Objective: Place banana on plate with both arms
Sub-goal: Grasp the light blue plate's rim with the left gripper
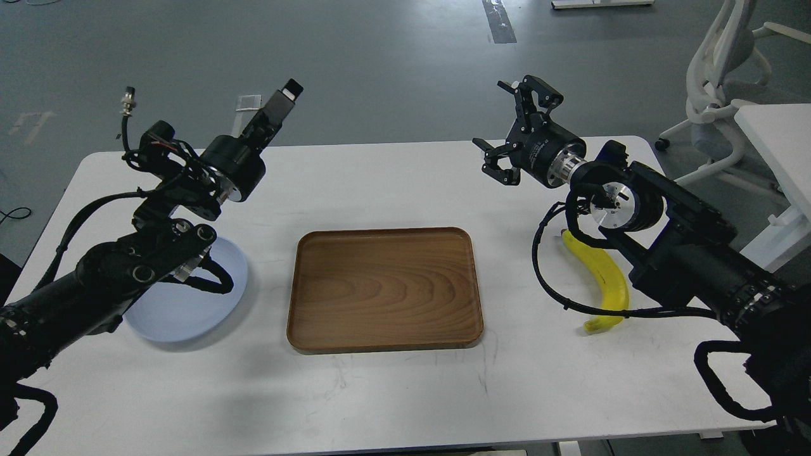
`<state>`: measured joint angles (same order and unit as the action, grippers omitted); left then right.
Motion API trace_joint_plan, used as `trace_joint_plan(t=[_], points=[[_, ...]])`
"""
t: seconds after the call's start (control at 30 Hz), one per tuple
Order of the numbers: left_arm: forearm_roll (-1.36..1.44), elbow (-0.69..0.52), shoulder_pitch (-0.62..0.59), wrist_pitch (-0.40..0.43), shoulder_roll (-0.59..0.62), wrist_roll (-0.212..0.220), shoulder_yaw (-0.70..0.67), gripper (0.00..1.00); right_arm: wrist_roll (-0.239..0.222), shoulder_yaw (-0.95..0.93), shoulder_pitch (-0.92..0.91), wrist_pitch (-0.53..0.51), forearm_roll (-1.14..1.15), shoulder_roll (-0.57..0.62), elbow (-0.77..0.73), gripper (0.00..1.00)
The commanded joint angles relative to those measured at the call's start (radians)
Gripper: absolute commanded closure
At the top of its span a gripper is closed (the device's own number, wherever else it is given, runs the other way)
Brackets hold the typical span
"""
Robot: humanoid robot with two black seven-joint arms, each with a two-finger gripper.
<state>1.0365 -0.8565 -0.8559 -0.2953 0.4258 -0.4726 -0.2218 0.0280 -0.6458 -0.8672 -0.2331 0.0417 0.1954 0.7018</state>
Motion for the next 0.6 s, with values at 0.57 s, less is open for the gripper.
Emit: trace_joint_plan(t=[0.57], points=[[0.02, -0.021, 0.175, -0.045, 0.435, -0.009, 0.345, 0.03, 0.0, 0.02, 0.024, -0.002, 0.003, -0.008, -0.004, 0.01]])
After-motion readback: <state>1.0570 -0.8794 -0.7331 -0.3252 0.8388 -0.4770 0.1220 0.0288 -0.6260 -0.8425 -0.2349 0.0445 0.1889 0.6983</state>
